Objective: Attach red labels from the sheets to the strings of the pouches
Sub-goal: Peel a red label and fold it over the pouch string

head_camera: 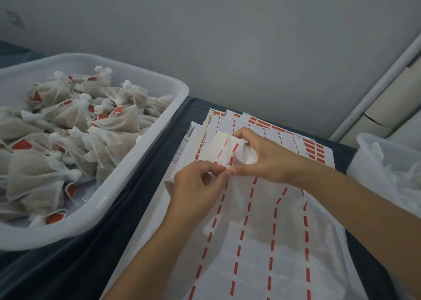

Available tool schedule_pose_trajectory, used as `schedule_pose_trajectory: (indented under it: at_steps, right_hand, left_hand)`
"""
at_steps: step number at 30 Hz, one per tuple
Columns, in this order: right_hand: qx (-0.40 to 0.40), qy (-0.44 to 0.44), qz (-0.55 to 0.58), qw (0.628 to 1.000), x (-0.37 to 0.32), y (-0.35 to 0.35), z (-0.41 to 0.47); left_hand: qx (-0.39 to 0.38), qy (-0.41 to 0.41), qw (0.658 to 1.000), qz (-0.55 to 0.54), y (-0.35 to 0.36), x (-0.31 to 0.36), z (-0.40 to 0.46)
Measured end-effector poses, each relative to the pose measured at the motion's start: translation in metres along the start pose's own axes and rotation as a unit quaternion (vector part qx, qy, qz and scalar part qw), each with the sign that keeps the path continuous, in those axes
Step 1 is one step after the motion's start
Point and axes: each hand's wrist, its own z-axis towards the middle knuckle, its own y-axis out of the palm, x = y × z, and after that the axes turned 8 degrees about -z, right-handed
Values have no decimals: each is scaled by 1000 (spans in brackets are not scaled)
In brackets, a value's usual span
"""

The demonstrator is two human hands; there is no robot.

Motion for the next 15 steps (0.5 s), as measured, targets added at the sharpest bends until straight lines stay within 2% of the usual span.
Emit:
schedule_pose_trajectory:
  at_steps: [10, 15]
  right_hand:
    - [16, 3, -48, 999, -4, -1, -6]
    - [16, 16, -35, 999, -5, 0, -5]
  left_hand:
    - [26, 24, 999, 24, 4, -2, -3]
    - [38, 24, 999, 29, 5, -5, -2]
